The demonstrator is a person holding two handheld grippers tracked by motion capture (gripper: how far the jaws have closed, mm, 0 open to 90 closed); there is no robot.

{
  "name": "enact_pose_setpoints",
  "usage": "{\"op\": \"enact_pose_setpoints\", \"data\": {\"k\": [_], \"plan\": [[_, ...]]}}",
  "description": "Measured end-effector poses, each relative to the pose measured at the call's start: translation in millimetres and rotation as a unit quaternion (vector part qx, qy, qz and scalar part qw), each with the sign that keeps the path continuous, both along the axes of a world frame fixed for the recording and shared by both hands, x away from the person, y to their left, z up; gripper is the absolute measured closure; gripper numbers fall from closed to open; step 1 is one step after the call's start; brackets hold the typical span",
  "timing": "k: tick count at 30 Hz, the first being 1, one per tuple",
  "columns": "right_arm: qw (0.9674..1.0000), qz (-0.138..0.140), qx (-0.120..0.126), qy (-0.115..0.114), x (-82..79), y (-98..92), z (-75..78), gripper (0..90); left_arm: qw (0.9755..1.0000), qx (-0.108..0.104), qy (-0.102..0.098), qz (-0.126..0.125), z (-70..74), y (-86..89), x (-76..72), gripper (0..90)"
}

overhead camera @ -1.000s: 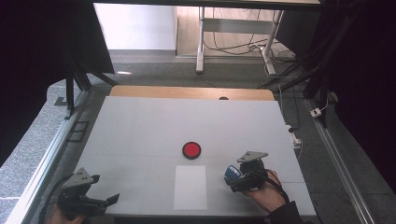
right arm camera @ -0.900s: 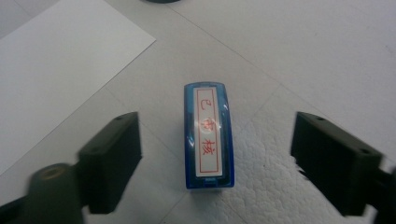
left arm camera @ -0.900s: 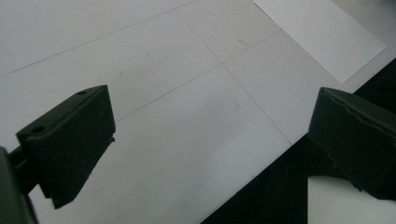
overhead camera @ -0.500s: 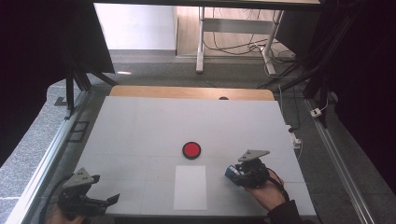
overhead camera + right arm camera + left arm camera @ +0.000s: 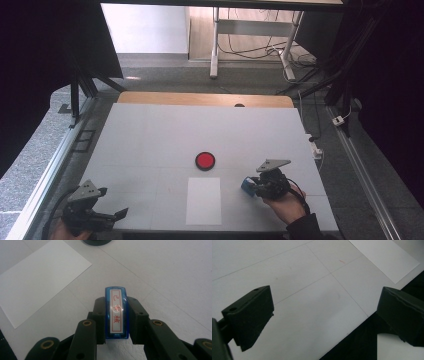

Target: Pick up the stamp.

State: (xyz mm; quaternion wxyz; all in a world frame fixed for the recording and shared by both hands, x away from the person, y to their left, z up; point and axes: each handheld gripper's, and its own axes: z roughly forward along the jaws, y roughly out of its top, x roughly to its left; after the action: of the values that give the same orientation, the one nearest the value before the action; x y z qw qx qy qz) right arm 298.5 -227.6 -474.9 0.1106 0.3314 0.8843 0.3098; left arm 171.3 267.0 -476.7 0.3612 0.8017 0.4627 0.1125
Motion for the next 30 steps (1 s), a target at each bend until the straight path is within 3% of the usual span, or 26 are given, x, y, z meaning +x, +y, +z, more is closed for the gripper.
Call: {"op": "enact_pose_setpoints", "data": {"k": [9, 20, 30], "plan": [[0.9997, 0.012, 0.021, -0.002, -2.3, 0.1, 5.9, 71.5, 1.0000, 0.008, -0.001, -0.006, -0.1, -2.1, -0.2, 2.3], [0.9977, 0.050, 0.034, -0.032, -11.0, 6.3, 18.6, 71.5, 0.9999, 0.006, 0.000, -0.009, 0.0, -1.7, -0.1, 2.2], [0.9956, 0.065, 0.063, -0.021, -12.2, 12.4, 24.9, 71.5, 0.9996, -0.014, -0.001, -0.023, 0.2, 1.6, -0.4, 1.1]]}}
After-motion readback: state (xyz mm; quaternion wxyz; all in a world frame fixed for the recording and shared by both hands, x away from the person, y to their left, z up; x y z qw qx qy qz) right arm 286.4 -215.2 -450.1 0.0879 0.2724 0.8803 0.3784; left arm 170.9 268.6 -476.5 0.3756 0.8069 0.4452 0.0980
